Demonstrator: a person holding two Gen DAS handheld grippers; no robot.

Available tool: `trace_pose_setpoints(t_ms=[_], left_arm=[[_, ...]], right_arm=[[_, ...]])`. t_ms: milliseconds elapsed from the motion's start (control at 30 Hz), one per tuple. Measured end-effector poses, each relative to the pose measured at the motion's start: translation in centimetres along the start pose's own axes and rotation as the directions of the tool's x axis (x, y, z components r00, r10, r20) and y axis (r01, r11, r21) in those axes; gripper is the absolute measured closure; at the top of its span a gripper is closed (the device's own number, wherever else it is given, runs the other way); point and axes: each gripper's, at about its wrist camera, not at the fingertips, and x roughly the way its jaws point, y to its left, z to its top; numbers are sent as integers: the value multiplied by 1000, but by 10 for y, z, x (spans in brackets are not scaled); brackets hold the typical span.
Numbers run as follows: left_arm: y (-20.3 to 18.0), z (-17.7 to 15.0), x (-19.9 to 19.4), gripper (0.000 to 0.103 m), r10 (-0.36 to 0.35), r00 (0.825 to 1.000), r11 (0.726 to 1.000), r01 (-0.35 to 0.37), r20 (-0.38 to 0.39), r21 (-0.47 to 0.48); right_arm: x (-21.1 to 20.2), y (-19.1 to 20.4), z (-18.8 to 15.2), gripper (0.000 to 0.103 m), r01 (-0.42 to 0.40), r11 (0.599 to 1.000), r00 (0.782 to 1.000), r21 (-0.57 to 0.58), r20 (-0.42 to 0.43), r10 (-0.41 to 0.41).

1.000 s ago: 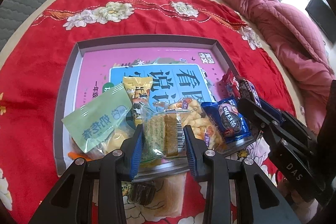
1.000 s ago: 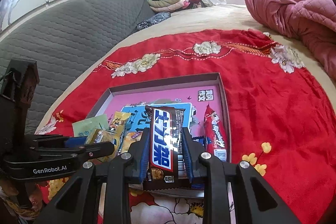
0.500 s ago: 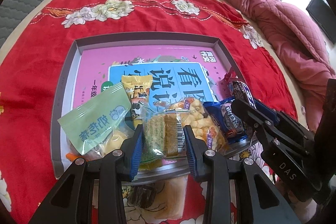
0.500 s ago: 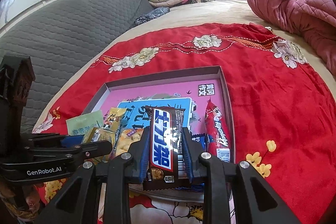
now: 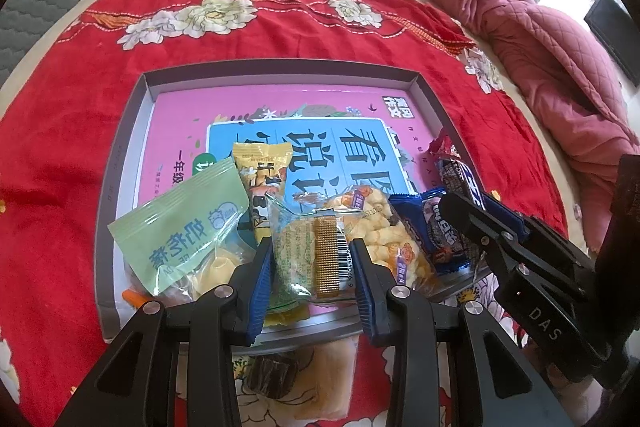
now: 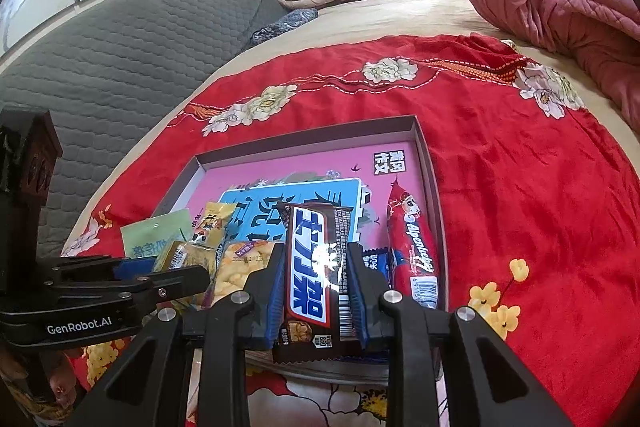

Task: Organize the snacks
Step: 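Lower both snacks into the tray and open both grippers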

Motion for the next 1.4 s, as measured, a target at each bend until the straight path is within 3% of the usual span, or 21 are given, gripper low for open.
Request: trace_pose_setpoints(t_ms=[833, 1133, 1400], left_arm=[[6, 1, -8, 63, -25, 1000, 999, 25, 5, -27], [9, 4, -19, 51, -30, 999, 999, 31, 31, -31], [16, 6, -34, 49, -23, 998, 999, 25, 57, -42]], right_arm=[[-6, -3, 2, 68, -10, 1000, 1000, 25, 22, 10], [-10, -4, 4, 62, -12, 999, 999, 35, 39, 11], [-16, -3, 6, 55, -18, 999, 998, 38, 59, 16]])
